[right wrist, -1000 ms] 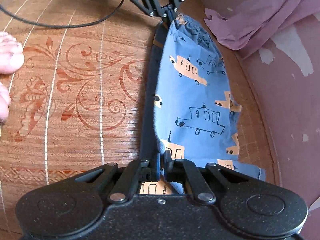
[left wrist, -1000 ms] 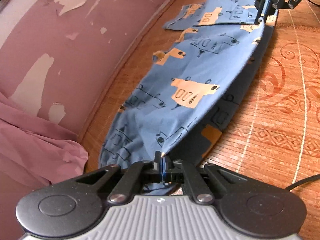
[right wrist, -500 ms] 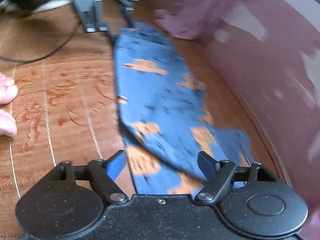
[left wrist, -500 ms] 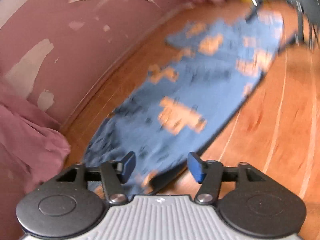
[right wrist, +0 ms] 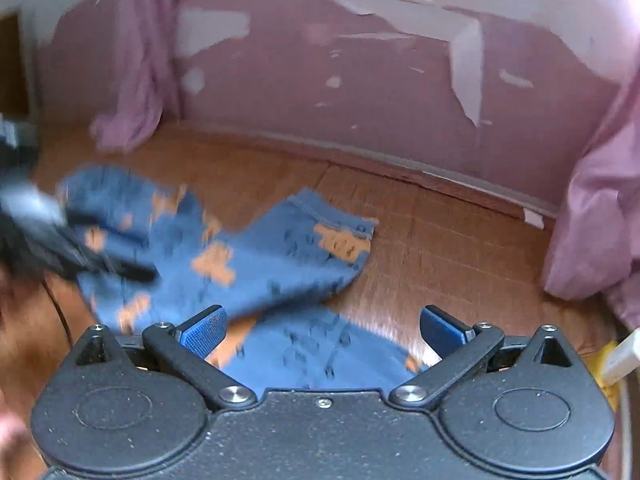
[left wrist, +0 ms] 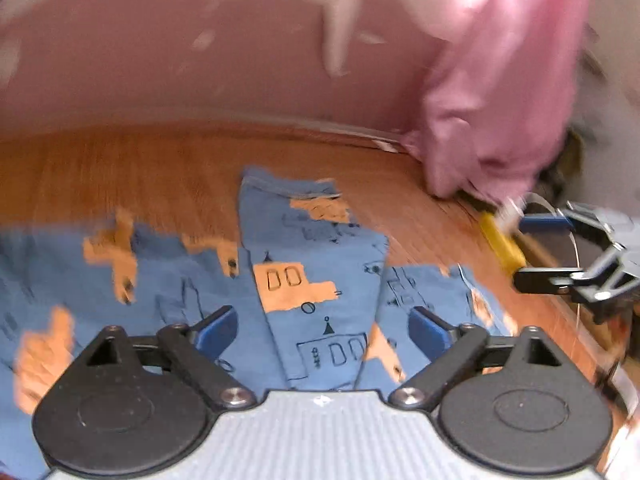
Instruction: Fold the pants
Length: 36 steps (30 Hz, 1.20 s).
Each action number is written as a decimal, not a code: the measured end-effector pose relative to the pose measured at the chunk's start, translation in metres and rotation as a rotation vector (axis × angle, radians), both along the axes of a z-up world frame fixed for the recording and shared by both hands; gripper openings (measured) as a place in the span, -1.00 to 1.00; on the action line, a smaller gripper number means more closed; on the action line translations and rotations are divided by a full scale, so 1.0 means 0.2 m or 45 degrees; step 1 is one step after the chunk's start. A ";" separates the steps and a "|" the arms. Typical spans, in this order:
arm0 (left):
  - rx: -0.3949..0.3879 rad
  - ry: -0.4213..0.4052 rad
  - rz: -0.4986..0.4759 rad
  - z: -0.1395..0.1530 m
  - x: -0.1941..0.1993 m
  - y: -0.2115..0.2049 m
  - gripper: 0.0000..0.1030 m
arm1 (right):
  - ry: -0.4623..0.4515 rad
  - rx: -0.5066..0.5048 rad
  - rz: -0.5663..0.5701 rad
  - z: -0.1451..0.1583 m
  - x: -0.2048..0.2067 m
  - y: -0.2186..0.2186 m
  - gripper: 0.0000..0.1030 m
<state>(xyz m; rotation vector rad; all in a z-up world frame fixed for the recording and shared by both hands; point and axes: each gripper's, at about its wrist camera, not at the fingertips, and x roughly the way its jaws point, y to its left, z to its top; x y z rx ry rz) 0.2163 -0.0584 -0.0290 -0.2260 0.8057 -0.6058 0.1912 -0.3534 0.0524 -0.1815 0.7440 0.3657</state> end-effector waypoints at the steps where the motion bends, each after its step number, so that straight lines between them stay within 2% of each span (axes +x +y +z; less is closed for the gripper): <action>1: -0.040 0.053 0.037 -0.04 0.04 0.02 0.62 | 0.010 0.041 -0.012 0.02 0.05 -0.01 0.98; 5: -0.159 0.228 0.176 -0.15 0.11 0.06 0.38 | 0.078 0.186 -0.035 0.04 0.26 -0.01 0.98; 7: -0.189 0.276 0.211 -0.19 0.15 0.08 0.05 | 0.117 0.216 -0.021 0.03 0.37 0.03 0.96; 8: -0.189 0.299 0.232 -0.20 0.16 0.08 -0.04 | 0.140 0.222 -0.005 0.01 0.44 0.06 0.93; 11: -0.187 0.385 0.275 -0.22 0.21 0.09 -0.55 | 0.233 0.216 0.038 -0.04 0.63 0.18 0.62; 12: -0.177 0.415 0.278 -0.24 0.23 0.09 -0.80 | 0.269 0.201 0.040 -0.06 0.69 0.22 0.46; 13: -0.170 0.437 0.283 -0.25 0.24 0.09 -0.86 | 0.306 0.185 0.035 -0.09 0.76 0.27 0.34; 18: -0.215 0.460 0.257 -0.27 0.25 0.11 -0.97 | 0.526 0.158 -0.009 -0.22 1.04 0.51 0.11; 21: -0.232 0.471 0.237 -0.28 0.25 0.11 -0.98 | 0.623 0.068 -0.028 -0.29 1.13 0.65 0.12; 24: -0.261 0.477 0.229 -0.29 0.26 0.10 -0.98 | 0.750 0.025 -0.131 -0.36 1.20 0.72 0.14; 27: -0.268 0.476 0.223 -0.30 0.26 0.10 -0.98 | 0.752 -0.041 -0.193 -0.37 1.25 0.75 0.14; 36: -0.206 0.404 0.185 -0.28 0.25 0.04 -0.98 | 0.754 -0.091 -0.376 -0.41 1.32 0.82 0.14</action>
